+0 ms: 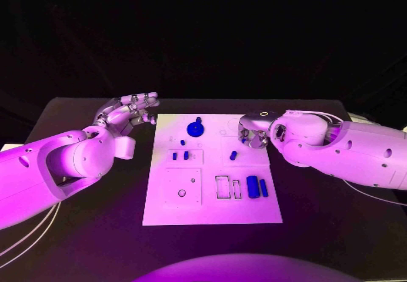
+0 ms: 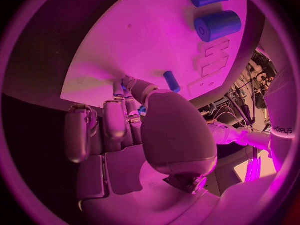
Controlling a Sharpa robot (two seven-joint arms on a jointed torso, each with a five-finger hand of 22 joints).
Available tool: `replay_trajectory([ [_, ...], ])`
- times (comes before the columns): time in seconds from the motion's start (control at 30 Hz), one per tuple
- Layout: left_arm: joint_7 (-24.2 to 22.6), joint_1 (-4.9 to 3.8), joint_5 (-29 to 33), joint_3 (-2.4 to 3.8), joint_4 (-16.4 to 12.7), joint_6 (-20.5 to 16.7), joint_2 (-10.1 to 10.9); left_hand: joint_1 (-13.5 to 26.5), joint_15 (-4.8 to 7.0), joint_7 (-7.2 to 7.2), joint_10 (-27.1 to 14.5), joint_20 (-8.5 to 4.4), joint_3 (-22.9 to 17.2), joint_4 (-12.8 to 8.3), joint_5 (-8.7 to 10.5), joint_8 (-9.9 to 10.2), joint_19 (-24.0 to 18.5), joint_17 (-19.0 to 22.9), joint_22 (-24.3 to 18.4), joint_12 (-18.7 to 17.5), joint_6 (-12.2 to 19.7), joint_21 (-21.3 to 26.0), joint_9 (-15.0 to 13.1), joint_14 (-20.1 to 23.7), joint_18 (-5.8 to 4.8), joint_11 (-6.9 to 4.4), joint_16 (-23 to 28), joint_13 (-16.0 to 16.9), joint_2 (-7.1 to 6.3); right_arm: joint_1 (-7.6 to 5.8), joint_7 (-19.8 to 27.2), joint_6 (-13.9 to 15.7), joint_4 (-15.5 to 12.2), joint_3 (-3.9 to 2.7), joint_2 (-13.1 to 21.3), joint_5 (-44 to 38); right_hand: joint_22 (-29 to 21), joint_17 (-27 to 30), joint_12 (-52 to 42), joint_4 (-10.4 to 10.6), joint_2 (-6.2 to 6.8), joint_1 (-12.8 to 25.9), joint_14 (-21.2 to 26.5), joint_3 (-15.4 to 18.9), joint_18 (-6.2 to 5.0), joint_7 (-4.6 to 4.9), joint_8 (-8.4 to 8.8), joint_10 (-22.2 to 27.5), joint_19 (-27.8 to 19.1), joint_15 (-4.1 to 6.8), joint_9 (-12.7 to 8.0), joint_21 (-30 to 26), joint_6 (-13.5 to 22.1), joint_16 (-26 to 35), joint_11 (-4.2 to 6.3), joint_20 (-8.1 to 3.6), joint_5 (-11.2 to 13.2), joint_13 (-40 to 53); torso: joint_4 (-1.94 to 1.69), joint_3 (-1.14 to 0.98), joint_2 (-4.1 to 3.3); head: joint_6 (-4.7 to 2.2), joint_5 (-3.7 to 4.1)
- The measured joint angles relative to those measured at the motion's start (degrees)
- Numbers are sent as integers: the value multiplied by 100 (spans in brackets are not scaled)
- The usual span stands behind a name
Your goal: Assemble the parts on the task board
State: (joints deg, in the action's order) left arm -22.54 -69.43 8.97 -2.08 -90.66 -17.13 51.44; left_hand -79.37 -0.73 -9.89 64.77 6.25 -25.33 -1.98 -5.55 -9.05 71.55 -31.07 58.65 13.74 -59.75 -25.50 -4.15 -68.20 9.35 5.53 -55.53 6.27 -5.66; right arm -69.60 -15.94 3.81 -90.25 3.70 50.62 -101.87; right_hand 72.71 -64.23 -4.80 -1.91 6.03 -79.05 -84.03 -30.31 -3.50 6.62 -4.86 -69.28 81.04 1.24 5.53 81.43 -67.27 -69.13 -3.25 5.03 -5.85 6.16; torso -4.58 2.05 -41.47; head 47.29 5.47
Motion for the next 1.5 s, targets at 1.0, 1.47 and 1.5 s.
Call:
replay_trajectory([
  [1.0, 59, 29, -124, -1, 50, 63, -30, 0, -20, -21, -62, 0, 66, -10, -20, 0, 0, 15, -29, 42, 62, 33, 10, 19, -1, 20, -22, 9, 0, -80, -53, 688, -895, -20, 371, 122, 15, 65, 7, 1, -38, 41, 0, 3, 0, 21, 14, -20, 0, 0, 8, 0, -20, 22, -21, 0, 57, -62, 12, -8, 16, -19, -9],
  [1.47, 69, 35, -132, -1, -14, 59, -51, 0, -20, -42, -113, 0, 66, -10, -19, 0, 0, 23, -37, 42, 84, 32, 15, 60, -1, 30, -22, 8, 0, 132, 29, 747, -1452, -29, -84, 231, 14, 70, 21, 0, -37, 41, 0, 2, 0, 42, 36, -60, 0, 0, 19, 0, -40, 22, -20, 0, 62, -78, 0, 13, 13, 56, -286],
  [1.5, 70, 35, -132, -1, -25, 59, -50, 0, -20, -42, -113, 0, 66, -10, -19, 0, 0, 23, -37, 42, 84, 32, 15, 60, 0, 30, -22, 8, 0, 197, 44, 751, -1462, -29, -144, 231, 14, 70, 21, -8, -37, 41, 0, -6, 0, 42, 36, -60, 0, 0, 19, 0, -40, 22, -19, 0, 50, -80, 0, 14, 13, 60, -308],
])
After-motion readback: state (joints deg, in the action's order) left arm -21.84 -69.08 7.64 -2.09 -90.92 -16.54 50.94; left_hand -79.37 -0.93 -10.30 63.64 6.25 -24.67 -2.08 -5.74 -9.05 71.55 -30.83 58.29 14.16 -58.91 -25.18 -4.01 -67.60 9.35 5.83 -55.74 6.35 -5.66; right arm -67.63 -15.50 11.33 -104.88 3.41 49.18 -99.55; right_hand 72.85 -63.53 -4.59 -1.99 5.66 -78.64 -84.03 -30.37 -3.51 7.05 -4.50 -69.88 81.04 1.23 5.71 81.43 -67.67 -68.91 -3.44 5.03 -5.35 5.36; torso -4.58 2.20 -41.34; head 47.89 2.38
